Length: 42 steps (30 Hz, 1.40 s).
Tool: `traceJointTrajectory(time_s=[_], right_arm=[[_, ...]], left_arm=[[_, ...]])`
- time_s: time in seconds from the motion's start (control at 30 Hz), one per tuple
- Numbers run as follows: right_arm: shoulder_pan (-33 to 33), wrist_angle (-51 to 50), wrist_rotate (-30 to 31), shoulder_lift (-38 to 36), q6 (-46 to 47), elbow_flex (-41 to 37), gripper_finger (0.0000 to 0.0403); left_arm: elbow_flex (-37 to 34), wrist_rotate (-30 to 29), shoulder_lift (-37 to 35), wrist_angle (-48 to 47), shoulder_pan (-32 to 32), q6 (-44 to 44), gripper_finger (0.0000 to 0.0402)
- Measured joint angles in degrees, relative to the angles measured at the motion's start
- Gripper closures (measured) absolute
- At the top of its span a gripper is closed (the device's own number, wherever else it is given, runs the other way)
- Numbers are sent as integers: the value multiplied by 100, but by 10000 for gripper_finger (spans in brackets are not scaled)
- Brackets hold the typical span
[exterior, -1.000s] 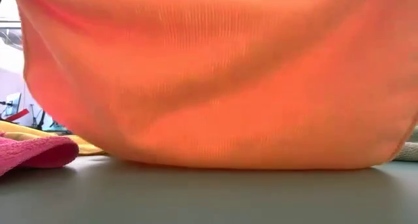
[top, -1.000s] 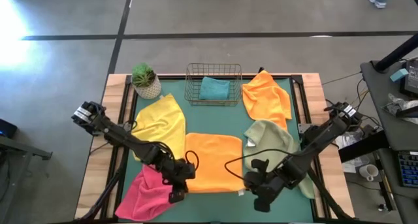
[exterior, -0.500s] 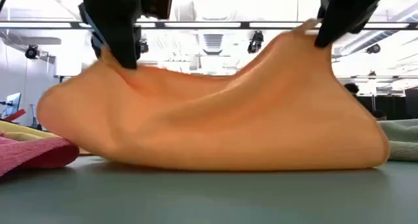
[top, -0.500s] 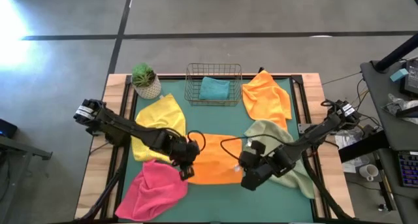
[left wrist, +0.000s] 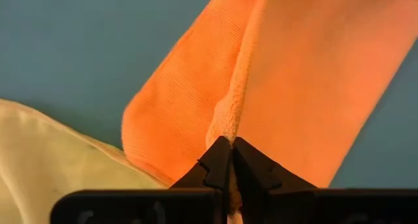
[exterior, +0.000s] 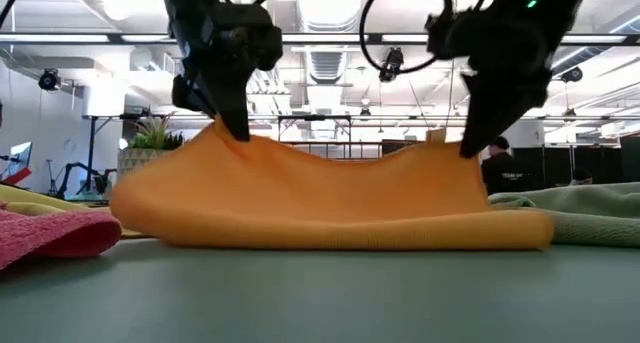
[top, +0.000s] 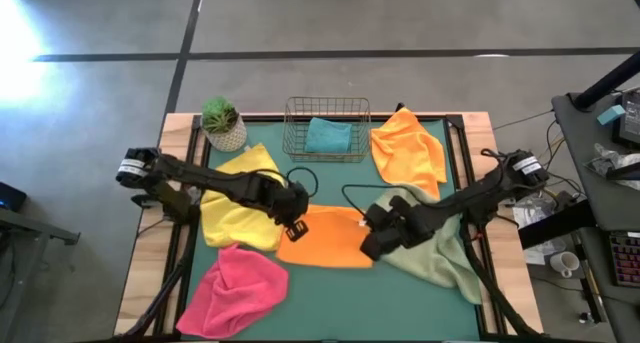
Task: Fold microfiber towels
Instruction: Fold the left orange microfiber cloth
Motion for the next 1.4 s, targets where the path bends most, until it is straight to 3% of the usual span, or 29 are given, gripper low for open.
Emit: traceJointTrajectory(time_s=[0.53, 0.7, 0.93, 1.07, 1.2, 1.4], right_arm=[[-661, 397, -12, 0, -283, -249, 394], [-659, 436, -21, 0, -339, -249, 381], [-676, 428, -21, -22, -470, -247, 320], [-677, 422, -380, -287, -1153, -247, 291], [-573, 408, -799, -700, -1505, -247, 278], [35, 504, -821, -1218, -1902, -255, 275]], left_arm=[[-52, -297, -4, 14, 259, 183, 394], [-52, -298, -4, 16, 272, 183, 349], [-54, -282, -4, 16, 281, 395, 267], [26, 256, -19, -1, 276, 1031, 243], [220, 572, -71, 14, 57, 1071, 240], [286, 589, -81, 14, -830, 1639, 240]])
